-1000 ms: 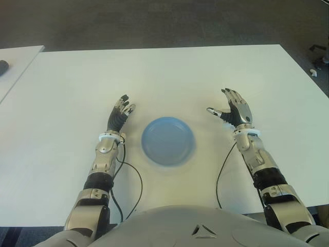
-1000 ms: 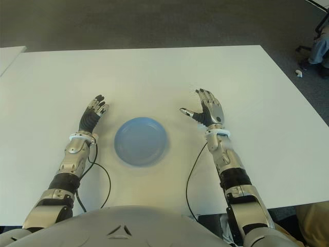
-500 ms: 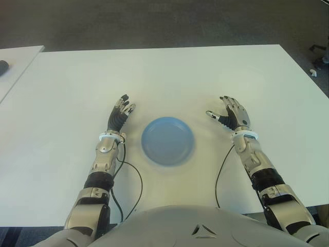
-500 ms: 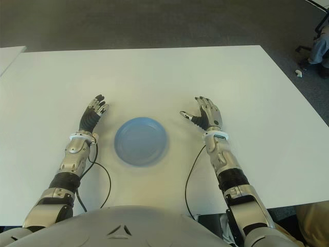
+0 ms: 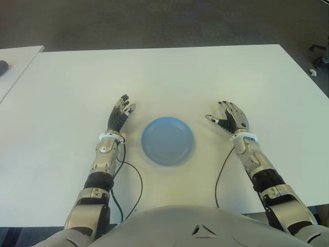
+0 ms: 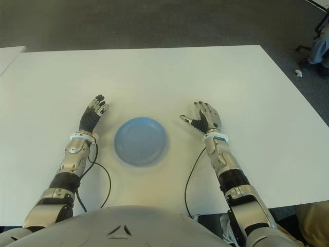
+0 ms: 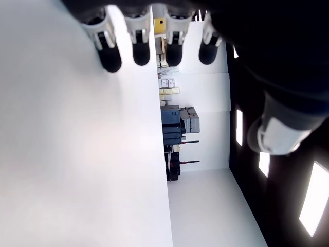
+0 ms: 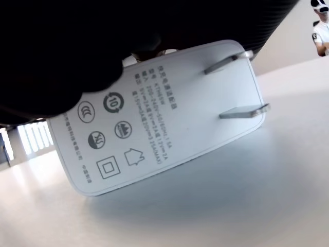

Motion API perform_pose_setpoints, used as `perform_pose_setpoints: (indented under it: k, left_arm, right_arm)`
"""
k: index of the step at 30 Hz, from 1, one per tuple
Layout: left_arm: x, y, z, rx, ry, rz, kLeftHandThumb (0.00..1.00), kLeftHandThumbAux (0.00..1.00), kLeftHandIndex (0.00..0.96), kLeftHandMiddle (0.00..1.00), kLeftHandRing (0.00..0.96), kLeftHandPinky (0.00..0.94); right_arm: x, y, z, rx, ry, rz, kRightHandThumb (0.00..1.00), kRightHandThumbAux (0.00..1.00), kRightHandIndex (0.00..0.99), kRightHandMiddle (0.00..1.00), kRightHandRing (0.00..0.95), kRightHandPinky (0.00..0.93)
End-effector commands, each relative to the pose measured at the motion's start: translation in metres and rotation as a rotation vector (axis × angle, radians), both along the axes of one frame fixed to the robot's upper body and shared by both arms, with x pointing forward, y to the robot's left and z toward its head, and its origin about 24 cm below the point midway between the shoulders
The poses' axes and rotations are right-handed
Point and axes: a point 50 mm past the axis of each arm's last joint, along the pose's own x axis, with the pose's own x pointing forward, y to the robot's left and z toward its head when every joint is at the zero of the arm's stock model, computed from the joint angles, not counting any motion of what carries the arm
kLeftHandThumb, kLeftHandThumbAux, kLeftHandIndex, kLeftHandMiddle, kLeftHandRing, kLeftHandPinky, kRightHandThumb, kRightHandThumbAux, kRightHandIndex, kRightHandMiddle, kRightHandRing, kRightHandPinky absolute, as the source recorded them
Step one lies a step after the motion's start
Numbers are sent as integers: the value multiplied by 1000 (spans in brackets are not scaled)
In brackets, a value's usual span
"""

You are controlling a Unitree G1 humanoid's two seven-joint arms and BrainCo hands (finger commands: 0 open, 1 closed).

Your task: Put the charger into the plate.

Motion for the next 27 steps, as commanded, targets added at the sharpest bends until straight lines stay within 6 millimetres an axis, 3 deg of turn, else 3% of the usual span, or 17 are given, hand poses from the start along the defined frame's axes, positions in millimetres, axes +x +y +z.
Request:
perform_pose_setpoints:
  k: [1,13,27]
  left_arm:
    - [-40,-15,-48,-43,272,-61,45,535,0,61,70,101]
    - [-41,-14,-47,-50,274,-61,42,525,0,65,75,107]
    - [-41,-13,-48,-49,286,-57,39,523,0,58,66,91]
  right_arm:
    - [-4,0,-7,-2,56,5,279,152,0,0,0,0]
    - [-13,-5,-6,-46,82,50,274,152,0,0,0,0]
    - [-28,-26,3,-69,77,91,261,120,0,0,0,0]
